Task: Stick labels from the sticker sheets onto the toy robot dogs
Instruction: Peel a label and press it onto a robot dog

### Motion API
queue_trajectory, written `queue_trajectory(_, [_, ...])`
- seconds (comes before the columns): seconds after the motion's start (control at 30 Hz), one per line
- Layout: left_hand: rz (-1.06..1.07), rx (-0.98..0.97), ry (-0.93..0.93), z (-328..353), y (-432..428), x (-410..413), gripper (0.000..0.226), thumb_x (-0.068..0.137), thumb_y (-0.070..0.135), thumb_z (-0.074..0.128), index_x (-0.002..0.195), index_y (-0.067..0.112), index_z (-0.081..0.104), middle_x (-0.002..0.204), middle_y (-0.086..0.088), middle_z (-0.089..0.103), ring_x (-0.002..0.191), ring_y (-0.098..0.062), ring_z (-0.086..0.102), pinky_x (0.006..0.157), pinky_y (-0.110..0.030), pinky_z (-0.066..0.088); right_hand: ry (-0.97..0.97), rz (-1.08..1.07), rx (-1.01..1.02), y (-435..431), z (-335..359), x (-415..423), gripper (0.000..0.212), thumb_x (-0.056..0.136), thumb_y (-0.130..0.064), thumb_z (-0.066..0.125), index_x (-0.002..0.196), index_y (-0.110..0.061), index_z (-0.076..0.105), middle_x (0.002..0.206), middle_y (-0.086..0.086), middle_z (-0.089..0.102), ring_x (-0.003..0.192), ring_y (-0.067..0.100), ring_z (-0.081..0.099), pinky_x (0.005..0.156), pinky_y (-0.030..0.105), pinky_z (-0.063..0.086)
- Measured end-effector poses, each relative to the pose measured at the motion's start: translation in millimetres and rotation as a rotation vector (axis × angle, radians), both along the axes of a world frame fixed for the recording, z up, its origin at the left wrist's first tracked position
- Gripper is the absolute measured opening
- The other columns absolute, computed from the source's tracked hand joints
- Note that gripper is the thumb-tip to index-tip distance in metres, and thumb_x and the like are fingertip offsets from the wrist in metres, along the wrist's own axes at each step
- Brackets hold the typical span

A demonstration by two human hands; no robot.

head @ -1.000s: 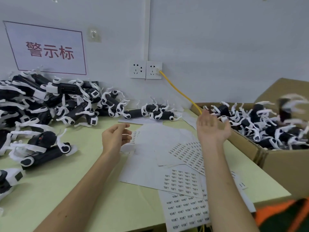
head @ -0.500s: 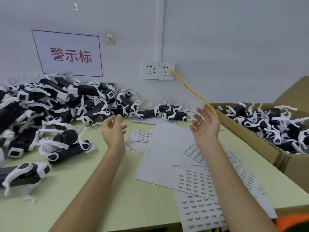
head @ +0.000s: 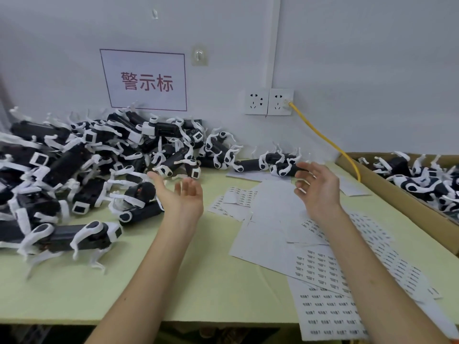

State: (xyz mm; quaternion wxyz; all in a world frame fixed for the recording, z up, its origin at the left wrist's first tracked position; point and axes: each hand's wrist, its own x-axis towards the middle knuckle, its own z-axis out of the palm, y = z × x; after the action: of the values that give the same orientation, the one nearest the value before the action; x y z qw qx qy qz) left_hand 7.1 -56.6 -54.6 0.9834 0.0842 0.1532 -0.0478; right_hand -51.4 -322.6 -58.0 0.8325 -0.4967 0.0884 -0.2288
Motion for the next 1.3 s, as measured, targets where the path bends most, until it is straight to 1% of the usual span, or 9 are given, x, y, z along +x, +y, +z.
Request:
queue_trajectory(0.17, [0.024, -0.052, 0.065, -3.7, 0.3, 2.3, 0.063, 0.087, 0.071, 0.063, 0.094, 0.010, 0.052, 0.073, -0.004, 0.057, 0.054, -0.017, 0.055, 0.046, -0.019, 0.049, 0.010, 0.015, -0.032, 1.5, -0.9, 0.1, 0.023, 0.092, -0.029, 0.056, 0.096, -0.010, 0.070, 0.075, 0.003, 0.061, 0.059, 0.016, 0.046, 0.058, 0.027, 0.035])
queue_trajectory(0.27, [0.021, -0.069, 0.091, -6.7, 4.1, 7.3, 0.052, 0.099, 0.058, 0.052, 0.089, 0.008, 0.056, 0.076, -0.004, 0.059, 0.049, -0.017, 0.058, 0.047, -0.018, 0.049, 0.008, 0.009, -0.037, 1.9, -1.4, -0.2, 0.025, 0.091, -0.029, 0.057, 0.100, -0.010, 0.069, 0.076, 0.004, 0.060, 0.059, 0.016, 0.046, 0.058, 0.028, 0.035])
queue_trajectory(0.5, [0.033, -0.046, 0.090, -8.8, 2.3, 11.6, 0.038, 0.100, 0.046, 0.054, 0.100, 0.010, 0.065, 0.079, -0.005, 0.058, 0.038, -0.017, 0.055, 0.044, -0.019, 0.048, 0.014, 0.020, -0.052, 4.3, -1.2, -0.6, 0.025, 0.093, -0.030, 0.057, 0.097, -0.010, 0.071, 0.077, 0.003, 0.061, 0.059, 0.016, 0.047, 0.059, 0.027, 0.036])
queue_trajectory(0.63, [0.029, 0.024, 0.127, -8.3, 5.0, 11.6, 0.029, 0.098, 0.041, 0.059, 0.104, 0.013, 0.064, 0.082, -0.002, 0.056, 0.048, -0.013, 0.052, 0.041, -0.018, 0.046, 0.020, 0.022, -0.062, 5.7, -1.4, -1.0, 0.026, 0.095, -0.031, 0.055, 0.099, -0.010, 0.070, 0.077, 0.003, 0.060, 0.059, 0.016, 0.047, 0.059, 0.027, 0.036])
queue_trajectory(0.9, [0.011, 0.196, 0.196, -4.9, 3.3, 12.5, 0.020, 0.093, 0.025, 0.059, 0.076, 0.018, 0.052, 0.063, 0.008, 0.044, 0.047, -0.006, 0.041, 0.035, -0.014, 0.036, 0.031, 0.021, -0.069, 7.9, -0.3, -1.5, 0.026, 0.096, -0.031, 0.054, 0.097, -0.010, 0.070, 0.078, 0.004, 0.060, 0.059, 0.016, 0.047, 0.060, 0.027, 0.035])
queue_trajectory(1.0, [-0.015, 0.309, 0.149, -8.7, 1.1, 15.2, 0.018, 0.094, 0.015, 0.050, 0.077, 0.015, 0.057, 0.062, 0.008, 0.037, 0.043, -0.004, 0.034, 0.034, -0.013, 0.031, 0.037, 0.023, -0.074, 8.2, -0.7, -1.2, 0.026, 0.096, -0.030, 0.054, 0.096, -0.010, 0.071, 0.077, 0.004, 0.060, 0.059, 0.015, 0.047, 0.060, 0.028, 0.035])
queue_trajectory(1.13, [-0.029, 0.532, 0.138, -12.2, -9.2, 14.9, 0.026, 0.095, 0.012, 0.049, 0.070, 0.013, 0.047, 0.042, 0.005, 0.036, 0.036, -0.010, 0.037, 0.036, -0.014, 0.034, 0.048, 0.031, -0.079, 7.8, -1.0, -0.7, 0.026, 0.096, -0.030, 0.054, 0.094, -0.011, 0.072, 0.076, 0.003, 0.060, 0.058, 0.015, 0.047, 0.059, 0.027, 0.036])
queue_trajectory(1.2, [-0.039, 0.758, 0.099, -11.6, -14.8, 14.2, 0.027, 0.097, 0.014, 0.051, 0.070, 0.013, 0.048, 0.042, 0.002, 0.043, 0.045, -0.015, 0.042, 0.041, -0.020, 0.040, 0.054, 0.036, -0.090, 7.1, -1.5, -0.9, 0.024, 0.095, -0.029, 0.056, 0.093, -0.011, 0.072, 0.075, 0.003, 0.060, 0.059, 0.016, 0.047, 0.058, 0.027, 0.036])
queue_trajectory(1.3, [0.015, 1.202, -0.103, -15.7, -18.4, 13.6, 0.029, 0.101, 0.016, 0.052, 0.074, 0.009, 0.050, 0.051, -0.002, 0.049, 0.044, -0.017, 0.048, 0.049, -0.028, 0.045, 0.061, 0.050, -0.099, 7.1, -2.0, -1.0, 0.023, 0.094, -0.029, 0.057, 0.092, -0.012, 0.072, 0.075, 0.002, 0.061, 0.059, 0.015, 0.048, 0.058, 0.027, 0.036])
